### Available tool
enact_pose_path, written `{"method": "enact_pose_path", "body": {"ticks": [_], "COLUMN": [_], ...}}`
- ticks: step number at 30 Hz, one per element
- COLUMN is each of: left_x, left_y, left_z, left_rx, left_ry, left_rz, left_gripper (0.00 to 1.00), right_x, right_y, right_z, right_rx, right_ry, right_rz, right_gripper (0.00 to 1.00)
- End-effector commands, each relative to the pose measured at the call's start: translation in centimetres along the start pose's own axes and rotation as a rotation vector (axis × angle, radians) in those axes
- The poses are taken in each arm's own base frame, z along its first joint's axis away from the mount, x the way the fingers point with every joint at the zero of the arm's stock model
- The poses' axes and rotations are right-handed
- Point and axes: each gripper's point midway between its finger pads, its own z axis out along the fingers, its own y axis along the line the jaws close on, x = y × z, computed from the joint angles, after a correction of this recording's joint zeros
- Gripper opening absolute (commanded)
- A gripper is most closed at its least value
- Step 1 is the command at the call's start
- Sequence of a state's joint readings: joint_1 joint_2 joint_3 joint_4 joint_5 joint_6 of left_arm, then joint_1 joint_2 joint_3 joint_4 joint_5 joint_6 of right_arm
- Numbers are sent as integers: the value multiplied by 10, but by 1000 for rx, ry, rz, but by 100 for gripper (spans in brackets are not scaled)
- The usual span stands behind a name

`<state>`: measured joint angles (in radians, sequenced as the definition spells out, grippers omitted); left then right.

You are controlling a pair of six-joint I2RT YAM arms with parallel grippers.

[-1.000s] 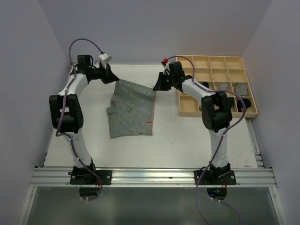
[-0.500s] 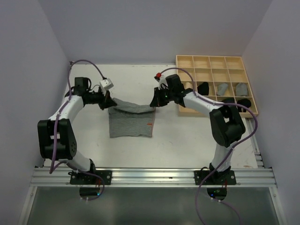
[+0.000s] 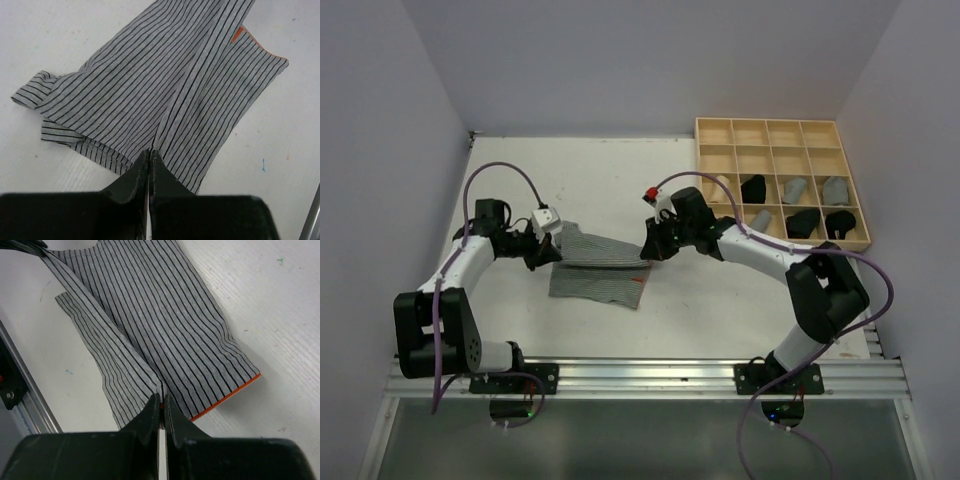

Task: Roll the underwear
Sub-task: Fold the underwear

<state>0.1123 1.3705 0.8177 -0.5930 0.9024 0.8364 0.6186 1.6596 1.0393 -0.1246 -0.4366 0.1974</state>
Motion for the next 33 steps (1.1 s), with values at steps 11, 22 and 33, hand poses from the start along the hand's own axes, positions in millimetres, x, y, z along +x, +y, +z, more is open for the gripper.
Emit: {"method": "enact_pose_path", "body": {"ticks": [11, 22, 33], "left_x": [33, 25, 23], "left_y": [-12, -1, 13], "left_z": [-3, -19, -17], "left_rx": [6, -48, -78], "left_ry": [65, 97, 106], "left_rz": [57, 214, 238], "left_gripper": [25, 51, 50], "right_x": [20, 30, 69], "right_y": [36, 56, 10], "right_z": [9, 8, 65], "right_rx": [-82, 21, 181], "right_ry": [13, -89, 62], "right_rz": [-51, 279, 393], "right_gripper": [36, 20, 18]}}
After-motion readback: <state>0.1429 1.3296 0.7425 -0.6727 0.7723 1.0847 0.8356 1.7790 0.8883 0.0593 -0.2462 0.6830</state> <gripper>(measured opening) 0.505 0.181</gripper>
